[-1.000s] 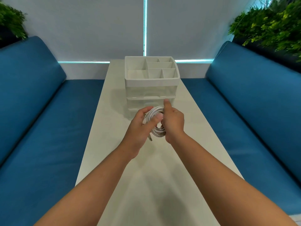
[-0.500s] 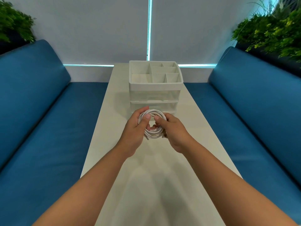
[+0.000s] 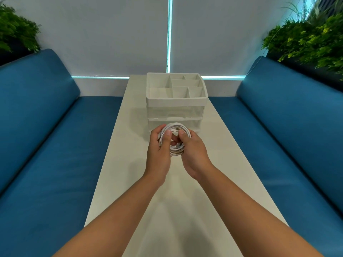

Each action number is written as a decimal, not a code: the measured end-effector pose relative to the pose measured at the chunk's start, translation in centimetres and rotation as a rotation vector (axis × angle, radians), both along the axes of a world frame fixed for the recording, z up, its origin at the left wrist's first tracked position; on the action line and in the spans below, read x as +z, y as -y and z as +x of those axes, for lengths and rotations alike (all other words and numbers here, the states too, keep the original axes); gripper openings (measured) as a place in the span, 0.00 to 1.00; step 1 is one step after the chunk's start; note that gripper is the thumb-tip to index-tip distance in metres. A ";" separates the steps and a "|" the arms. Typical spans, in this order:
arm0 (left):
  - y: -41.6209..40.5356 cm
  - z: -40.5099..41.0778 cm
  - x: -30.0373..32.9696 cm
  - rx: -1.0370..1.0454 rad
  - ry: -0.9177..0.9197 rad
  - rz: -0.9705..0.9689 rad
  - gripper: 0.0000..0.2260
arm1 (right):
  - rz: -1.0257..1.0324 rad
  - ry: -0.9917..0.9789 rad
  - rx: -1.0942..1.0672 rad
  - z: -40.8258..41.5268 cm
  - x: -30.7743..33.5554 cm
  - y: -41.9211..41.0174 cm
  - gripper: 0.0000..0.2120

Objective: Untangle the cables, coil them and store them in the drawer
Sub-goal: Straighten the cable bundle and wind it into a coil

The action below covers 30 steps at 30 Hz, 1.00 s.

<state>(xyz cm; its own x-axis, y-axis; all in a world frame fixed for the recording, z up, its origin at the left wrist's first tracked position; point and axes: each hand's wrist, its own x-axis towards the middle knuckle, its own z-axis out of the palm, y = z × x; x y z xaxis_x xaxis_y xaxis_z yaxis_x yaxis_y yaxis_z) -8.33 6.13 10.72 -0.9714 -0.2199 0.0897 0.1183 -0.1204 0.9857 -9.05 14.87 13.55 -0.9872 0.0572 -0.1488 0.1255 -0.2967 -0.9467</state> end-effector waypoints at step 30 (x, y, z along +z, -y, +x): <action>1.7 0.1 0.9 -0.116 -0.119 -0.284 0.09 | 0.514 -0.063 0.355 -1.0 2.8 -2.5 0.06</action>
<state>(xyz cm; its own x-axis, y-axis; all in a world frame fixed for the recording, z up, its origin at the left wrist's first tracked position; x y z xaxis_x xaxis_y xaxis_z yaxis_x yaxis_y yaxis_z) -8.27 4.45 11.66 -0.9674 -0.0582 0.2464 0.2366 0.1380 0.9618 -10.07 17.36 16.35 -0.9650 -0.2276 -0.1302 0.0719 0.2477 -0.9662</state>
